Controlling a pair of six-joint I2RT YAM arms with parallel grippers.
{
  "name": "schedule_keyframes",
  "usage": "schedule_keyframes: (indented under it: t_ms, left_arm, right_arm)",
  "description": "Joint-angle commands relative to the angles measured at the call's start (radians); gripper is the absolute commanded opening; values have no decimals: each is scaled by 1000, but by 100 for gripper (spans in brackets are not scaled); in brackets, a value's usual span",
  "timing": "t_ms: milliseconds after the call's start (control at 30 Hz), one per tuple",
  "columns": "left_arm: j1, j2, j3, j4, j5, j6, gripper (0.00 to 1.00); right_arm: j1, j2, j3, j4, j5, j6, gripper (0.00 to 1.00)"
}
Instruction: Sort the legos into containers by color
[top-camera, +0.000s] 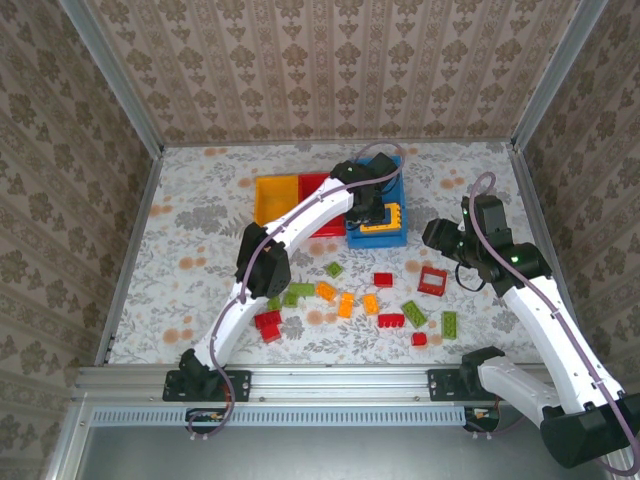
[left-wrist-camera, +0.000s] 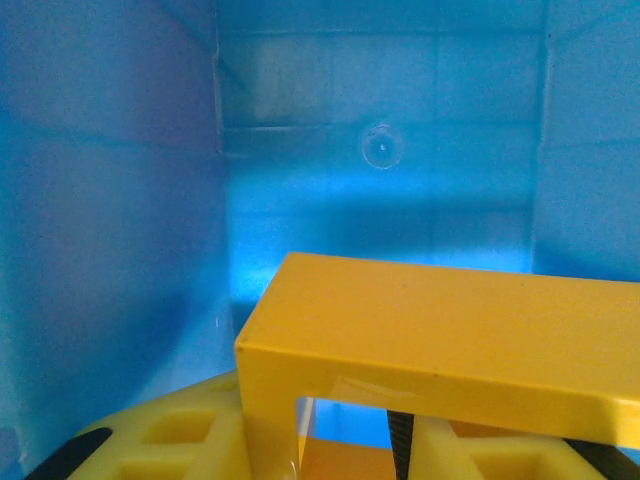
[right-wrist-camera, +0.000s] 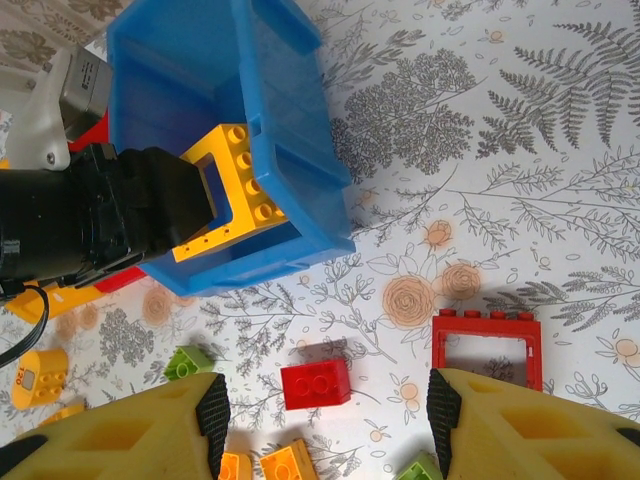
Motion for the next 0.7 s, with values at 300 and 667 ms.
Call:
schedule_keyframes:
  t_ms: [300, 667]
  left_arm:
    - [-19, -95, 15, 21, 37, 23, 42]
    - [-20, -98, 39, 0, 13, 24, 45]
  right_arm:
    - [-7, 16, -19, 16, -35, 22, 58]
    - [-8, 13, -26, 16, -43, 29, 58]
